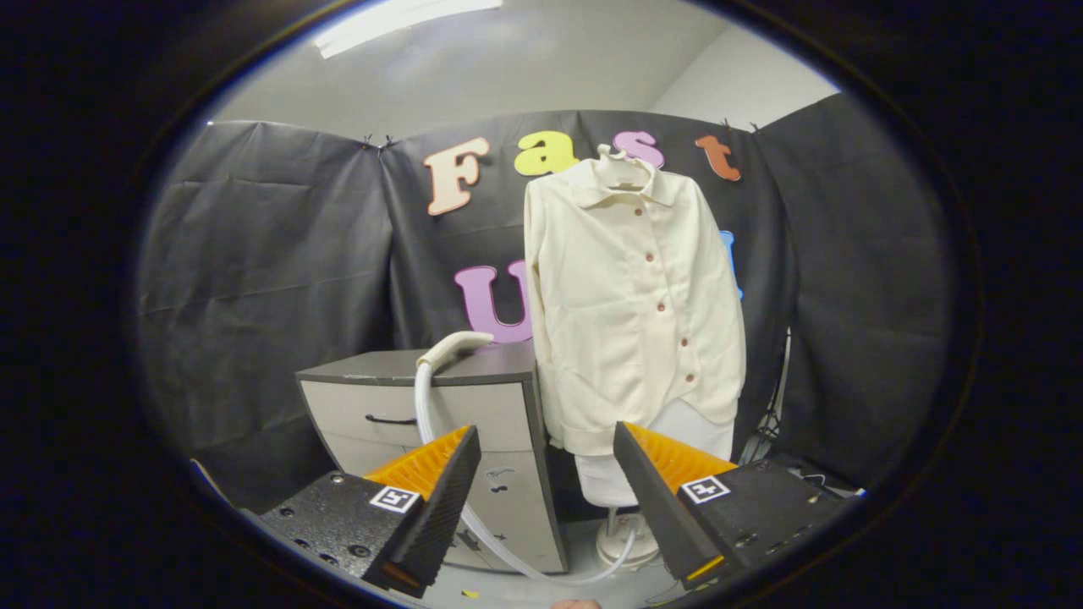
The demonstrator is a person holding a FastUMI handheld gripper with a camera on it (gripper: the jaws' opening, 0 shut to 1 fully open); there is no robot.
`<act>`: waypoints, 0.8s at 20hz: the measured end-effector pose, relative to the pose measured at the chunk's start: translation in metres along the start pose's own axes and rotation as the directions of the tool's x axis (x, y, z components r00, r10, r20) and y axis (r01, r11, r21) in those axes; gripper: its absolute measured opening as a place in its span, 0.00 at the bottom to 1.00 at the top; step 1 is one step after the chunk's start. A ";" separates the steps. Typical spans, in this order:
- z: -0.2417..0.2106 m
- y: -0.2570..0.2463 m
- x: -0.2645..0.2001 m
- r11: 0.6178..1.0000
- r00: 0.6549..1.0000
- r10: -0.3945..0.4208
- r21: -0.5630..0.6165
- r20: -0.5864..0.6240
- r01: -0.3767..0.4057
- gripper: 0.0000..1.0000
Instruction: Iron the clothes twice with a garment steamer, once on the left side and once on the right side.
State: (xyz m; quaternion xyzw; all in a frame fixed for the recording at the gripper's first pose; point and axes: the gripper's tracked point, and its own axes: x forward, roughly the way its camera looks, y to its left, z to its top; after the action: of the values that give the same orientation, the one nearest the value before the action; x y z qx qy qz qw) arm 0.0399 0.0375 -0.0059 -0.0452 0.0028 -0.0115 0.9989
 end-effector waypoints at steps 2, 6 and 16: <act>0.000 0.007 0.008 1.000 1.000 -0.002 -0.007 -0.007 0.002 0.96; 0.009 0.026 0.025 1.000 1.000 -0.004 -0.025 -0.003 0.004 0.97; 0.032 0.089 0.106 0.999 1.000 0.016 -0.041 -0.019 -0.017 0.96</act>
State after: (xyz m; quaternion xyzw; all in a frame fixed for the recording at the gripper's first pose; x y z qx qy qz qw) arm 0.1482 0.1267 0.0170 -0.0655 0.0125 -0.0035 0.9978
